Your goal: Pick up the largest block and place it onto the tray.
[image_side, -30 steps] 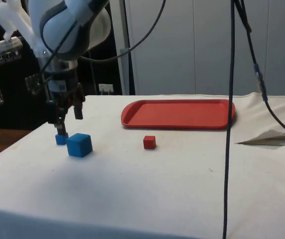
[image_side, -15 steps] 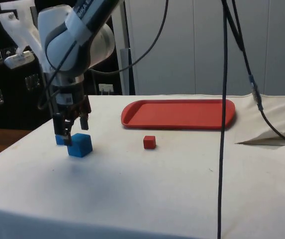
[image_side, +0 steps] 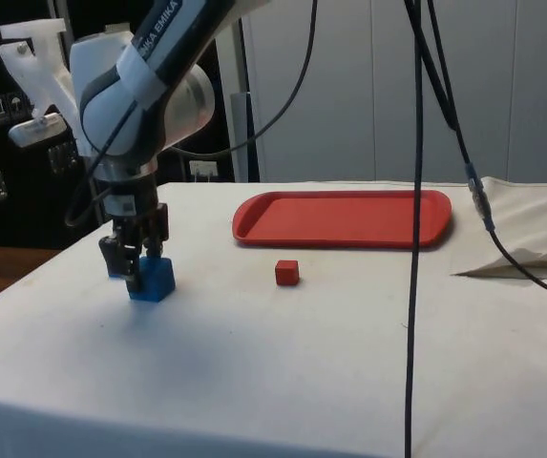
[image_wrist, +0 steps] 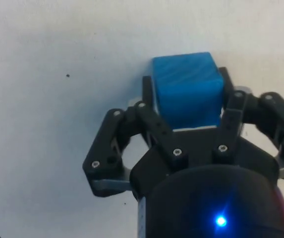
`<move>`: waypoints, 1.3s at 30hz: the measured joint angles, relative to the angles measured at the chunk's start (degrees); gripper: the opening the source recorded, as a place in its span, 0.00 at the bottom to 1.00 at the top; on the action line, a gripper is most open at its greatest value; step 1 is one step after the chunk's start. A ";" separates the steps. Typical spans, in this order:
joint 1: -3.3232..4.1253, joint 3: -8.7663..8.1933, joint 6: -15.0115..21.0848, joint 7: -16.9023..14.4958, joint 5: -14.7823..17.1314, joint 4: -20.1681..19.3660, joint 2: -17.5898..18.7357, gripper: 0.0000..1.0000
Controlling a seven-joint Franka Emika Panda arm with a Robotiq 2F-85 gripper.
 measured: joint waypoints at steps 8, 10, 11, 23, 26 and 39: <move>0.00 0.00 0.00 0.00 0.06 0.11 0.06 0.00; 0.00 0.00 0.00 0.00 0.06 0.11 0.06 0.00; 0.00 0.00 0.00 0.00 0.06 0.11 0.06 0.00; 0.17 -0.57 -1.09 0.00 -0.06 0.57 -0.97 0.00; 0.34 -0.86 -1.95 0.00 -0.34 0.23 -2.18 0.00; 1.20 -2.01 -4.98 0.23 -2.69 -1.72 -7.79 0.00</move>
